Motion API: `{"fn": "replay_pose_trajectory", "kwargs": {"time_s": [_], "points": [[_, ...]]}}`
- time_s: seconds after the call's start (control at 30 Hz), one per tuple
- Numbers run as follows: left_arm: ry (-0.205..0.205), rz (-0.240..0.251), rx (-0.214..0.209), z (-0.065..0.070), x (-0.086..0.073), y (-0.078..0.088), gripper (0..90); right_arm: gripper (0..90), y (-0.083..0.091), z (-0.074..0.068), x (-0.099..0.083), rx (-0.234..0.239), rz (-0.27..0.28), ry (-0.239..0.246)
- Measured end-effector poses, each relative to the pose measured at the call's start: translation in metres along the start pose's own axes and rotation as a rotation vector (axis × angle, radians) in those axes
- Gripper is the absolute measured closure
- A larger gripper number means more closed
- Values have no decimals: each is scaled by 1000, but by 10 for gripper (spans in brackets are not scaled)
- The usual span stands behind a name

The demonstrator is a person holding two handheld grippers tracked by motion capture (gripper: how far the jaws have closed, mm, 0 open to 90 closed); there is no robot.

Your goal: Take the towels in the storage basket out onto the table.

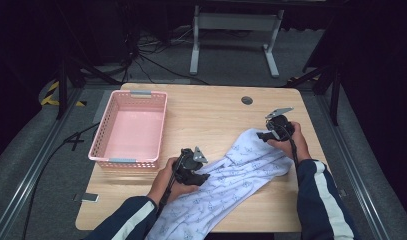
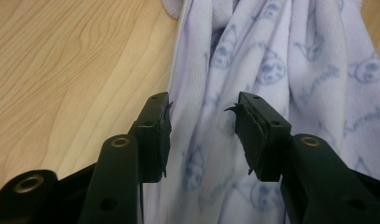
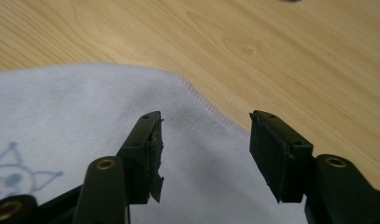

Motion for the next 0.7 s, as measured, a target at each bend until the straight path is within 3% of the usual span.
{"fn": "replay_pose_trajectory", "kwargs": {"time_s": [0.13, 0.23, 0.3, 0.37, 0.47, 0.5, 0.57, 0.7], "points": [[-11, -18, -6, 1, 8, -8, 653, 425, -11, 10, -6, 16, -18, -33], [-47, -67, -20, 4, 12, -21, 718, 412, -14, 14, -12, 30, -32, -55], [-49, -89, -32, 3, 12, -28, 775, 427, -14, 16, -13, 44, -21, -70], [-44, -91, -43, 1, 12, -29, 836, 533, -14, 15, -14, 81, -3, -79], [-48, -89, -9, -3, 11, -22, 858, 821, -11, 13, -15, 92, -10, -65], [-48, -89, -9, -3, 11, -22, 860, 821, -11, 13, -15, 92, -10, -65], [-22, -56, -13, -6, 10, -14, 861, 856, -9, 12, -16, 14, -33, -9], [11, -13, 12, -12, 3, 2, 862, 866, 10, 19, -17, -84, 47, -35]]}}
Point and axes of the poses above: each handheld gripper's, and its own axes: y roughly backward along the jaws, x roughly out of its top, z roughly to its right, the point moved 5 cm from there along -y, roughly forward along the jaws, and after that the axes turned 14 degrees about x, right-handed, at the moved point
